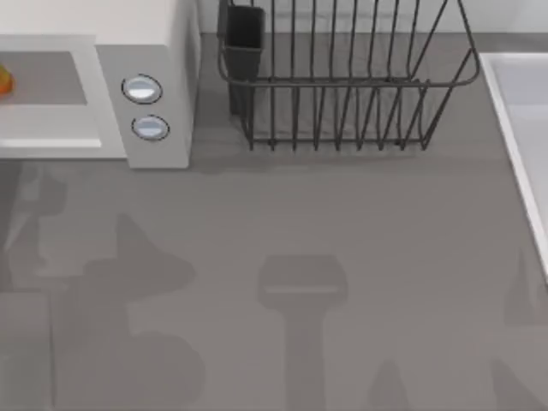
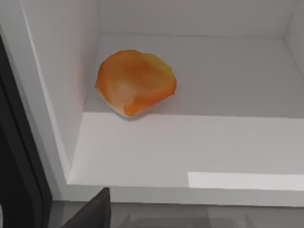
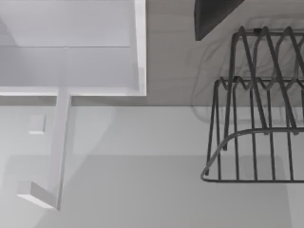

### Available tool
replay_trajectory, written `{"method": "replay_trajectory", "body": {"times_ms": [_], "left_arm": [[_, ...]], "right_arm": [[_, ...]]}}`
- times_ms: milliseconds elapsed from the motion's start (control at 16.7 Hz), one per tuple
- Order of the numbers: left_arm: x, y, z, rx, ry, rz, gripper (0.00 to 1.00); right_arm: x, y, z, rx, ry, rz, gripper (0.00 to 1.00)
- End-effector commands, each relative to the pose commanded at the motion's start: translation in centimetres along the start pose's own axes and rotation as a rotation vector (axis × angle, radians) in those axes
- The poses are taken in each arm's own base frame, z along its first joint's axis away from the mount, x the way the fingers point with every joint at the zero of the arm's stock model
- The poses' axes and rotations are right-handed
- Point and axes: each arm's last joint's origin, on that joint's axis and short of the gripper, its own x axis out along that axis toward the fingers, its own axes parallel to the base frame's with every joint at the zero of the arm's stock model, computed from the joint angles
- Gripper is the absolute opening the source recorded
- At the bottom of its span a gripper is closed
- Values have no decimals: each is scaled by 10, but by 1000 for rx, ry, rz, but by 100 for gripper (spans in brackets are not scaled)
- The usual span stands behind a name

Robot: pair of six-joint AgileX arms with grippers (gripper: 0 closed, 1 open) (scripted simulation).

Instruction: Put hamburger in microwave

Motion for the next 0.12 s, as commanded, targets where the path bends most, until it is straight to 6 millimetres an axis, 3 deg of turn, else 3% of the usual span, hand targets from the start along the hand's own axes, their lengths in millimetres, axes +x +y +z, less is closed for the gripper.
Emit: {"method": "replay_trajectory", "body": {"times_ms": [120], "left_arm": [[-2,0,3,1,-4,0,100]], "right_arm": [[0,0,0,0,0,0,100]]}}
